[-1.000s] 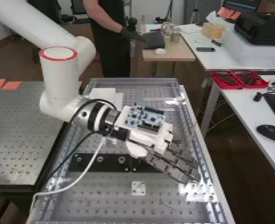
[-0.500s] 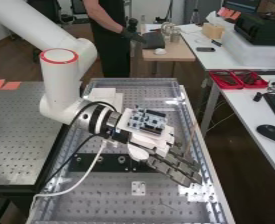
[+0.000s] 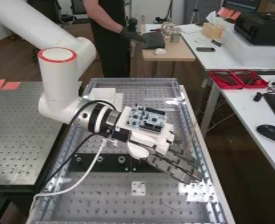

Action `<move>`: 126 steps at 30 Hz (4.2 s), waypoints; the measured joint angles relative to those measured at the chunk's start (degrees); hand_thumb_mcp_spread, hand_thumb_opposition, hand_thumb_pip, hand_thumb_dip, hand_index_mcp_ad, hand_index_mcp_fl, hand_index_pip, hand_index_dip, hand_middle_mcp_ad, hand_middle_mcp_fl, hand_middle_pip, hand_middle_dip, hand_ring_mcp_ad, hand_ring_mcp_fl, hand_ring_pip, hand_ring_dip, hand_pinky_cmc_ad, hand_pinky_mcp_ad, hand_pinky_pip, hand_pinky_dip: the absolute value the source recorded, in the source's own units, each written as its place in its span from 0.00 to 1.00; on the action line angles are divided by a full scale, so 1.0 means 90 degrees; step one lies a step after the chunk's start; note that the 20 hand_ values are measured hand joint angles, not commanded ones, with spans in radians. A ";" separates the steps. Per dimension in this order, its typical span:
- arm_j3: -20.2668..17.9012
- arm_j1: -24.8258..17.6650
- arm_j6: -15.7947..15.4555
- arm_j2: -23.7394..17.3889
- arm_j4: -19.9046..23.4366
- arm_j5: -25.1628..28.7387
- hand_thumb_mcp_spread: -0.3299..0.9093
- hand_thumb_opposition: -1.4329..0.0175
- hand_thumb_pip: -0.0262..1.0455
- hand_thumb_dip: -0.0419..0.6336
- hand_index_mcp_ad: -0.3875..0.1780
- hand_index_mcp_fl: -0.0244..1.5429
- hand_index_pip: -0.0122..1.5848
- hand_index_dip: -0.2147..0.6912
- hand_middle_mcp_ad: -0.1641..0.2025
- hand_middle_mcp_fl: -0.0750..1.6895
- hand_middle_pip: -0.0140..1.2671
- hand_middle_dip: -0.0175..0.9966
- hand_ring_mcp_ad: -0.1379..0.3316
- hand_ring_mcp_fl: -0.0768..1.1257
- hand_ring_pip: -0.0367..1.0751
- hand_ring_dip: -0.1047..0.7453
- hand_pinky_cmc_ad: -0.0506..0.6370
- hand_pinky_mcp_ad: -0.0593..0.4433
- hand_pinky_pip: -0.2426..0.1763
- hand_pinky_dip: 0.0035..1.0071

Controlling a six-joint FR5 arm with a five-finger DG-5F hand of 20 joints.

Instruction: Grab the drill bit and place it in the clear container

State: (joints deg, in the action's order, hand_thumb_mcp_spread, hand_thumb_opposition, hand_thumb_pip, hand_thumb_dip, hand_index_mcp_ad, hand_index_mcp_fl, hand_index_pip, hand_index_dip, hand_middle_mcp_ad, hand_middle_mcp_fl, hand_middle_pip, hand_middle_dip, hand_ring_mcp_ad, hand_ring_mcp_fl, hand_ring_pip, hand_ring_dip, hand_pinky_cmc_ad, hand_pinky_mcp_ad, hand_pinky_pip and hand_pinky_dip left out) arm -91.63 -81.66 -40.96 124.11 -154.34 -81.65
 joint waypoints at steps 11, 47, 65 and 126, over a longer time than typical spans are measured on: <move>0.0000 -0.0011 0.0022 0.0041 -0.0059 0.0008 0.68 0.41 0.49 0.42 0.40 0.28 0.80 0.55 0.60 0.20 0.10 0.23 0.72 0.12 0.12 0.18 0.51 0.42 0.42 0.13; 0.0194 0.0009 0.0028 0.0151 -0.0207 -0.0054 0.73 0.38 0.49 0.42 0.35 0.32 0.81 0.53 0.61 0.20 0.10 0.23 0.72 0.13 0.13 0.19 0.51 0.42 0.42 0.13; 0.0171 0.0013 0.0033 0.0144 -0.0140 -0.0108 0.75 0.37 0.50 0.41 0.36 0.37 0.85 0.53 0.61 0.20 0.10 0.23 0.71 0.13 0.13 0.19 0.52 0.42 0.42 0.13; 0.0106 0.0052 0.0061 -0.0062 -0.0249 -0.0182 0.66 0.38 0.60 0.48 0.37 0.35 0.71 0.47 0.61 0.22 0.10 0.24 0.72 0.14 0.14 0.19 0.56 0.42 0.41 0.13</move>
State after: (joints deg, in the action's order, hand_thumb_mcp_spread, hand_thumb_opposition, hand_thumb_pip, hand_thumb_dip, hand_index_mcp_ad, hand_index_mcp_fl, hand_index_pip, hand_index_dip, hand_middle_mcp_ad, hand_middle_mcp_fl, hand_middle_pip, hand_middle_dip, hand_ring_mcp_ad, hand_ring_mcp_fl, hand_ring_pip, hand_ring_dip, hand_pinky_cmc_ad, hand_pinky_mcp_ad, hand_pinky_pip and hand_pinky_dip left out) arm -90.68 -81.19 -40.41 123.55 -156.57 -83.29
